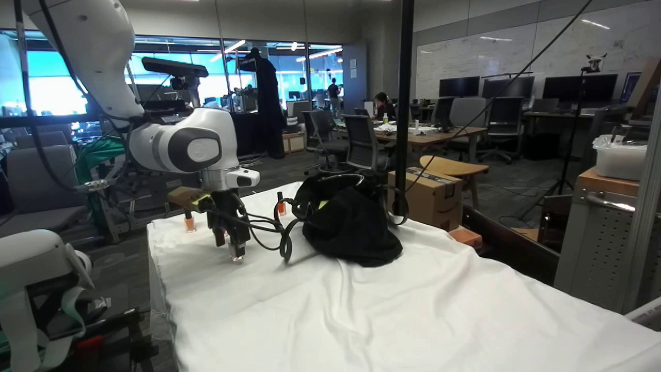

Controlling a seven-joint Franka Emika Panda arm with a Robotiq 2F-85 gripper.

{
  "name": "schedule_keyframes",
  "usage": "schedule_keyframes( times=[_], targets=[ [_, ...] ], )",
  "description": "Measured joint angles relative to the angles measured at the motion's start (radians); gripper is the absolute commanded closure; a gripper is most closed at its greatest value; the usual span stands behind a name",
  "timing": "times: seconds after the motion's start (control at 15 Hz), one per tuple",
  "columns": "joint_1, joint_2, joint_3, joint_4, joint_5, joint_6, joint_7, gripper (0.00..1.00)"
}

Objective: Put all the nail polish in the black bag

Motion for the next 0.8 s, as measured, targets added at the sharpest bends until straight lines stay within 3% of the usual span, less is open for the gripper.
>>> schedule_keyframes(
  times=[0.07,0.13,0.33,0.67,0.8],
  targets=[
    [0.0,0.0,0.0,0.0,0.0,0.0,0.0,0.06],
    [0.001,0.0,0.0,0.0,0.0,0.0,0.0,0.26],
    [0.004,0.0,-0.004,0.0,-0.014,0.0,0.001,0.48],
    [0.009,0.0,-0.023,0.001,-0.049,0.0,0.007,0.81],
    [0.01,-0.001,-0.027,0.001,-0.059,0.0,0.011,0.79]
  ],
)
